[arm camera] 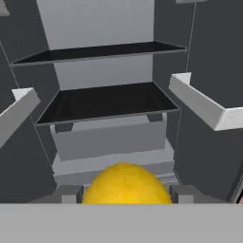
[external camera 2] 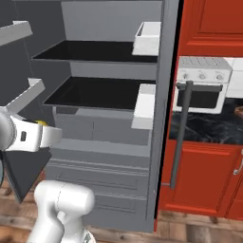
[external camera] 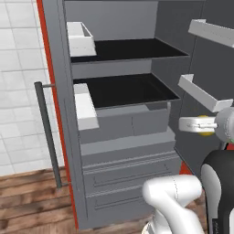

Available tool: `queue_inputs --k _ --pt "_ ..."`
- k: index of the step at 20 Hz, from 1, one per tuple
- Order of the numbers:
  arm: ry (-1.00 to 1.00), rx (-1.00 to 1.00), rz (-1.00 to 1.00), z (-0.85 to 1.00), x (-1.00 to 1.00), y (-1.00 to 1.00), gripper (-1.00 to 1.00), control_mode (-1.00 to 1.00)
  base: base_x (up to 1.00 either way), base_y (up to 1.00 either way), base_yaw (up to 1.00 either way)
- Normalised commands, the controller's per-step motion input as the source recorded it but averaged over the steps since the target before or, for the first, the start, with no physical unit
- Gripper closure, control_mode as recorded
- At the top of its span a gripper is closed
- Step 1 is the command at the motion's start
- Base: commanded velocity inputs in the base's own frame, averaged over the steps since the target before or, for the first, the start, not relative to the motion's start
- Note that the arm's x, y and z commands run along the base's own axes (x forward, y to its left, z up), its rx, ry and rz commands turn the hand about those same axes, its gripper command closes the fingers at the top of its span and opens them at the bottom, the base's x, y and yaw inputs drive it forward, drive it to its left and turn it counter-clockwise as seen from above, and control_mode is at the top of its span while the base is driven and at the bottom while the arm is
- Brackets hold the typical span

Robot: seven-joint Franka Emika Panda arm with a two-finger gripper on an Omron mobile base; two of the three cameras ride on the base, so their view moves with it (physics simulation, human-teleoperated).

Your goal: Retrieve a lemon from the fridge and place it on the cutting board with the fish.

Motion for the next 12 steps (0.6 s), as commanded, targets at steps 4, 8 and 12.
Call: queue_inputs --k 4,8,12 --pt "0.0 0.0 0.0 0.0 0.0 0.0 1.0 1.0 -0.72 -0.06 -0.05" --pt "0.0 0.0 0.0 0.0 0.0 0.0 1.0 1.0 -0.57 -0.24 -0.18" --pt "0.0 0.0 0.0 0.0 0.0 0.0 1.0 1.0 -0.57 -0.35 -0.31"
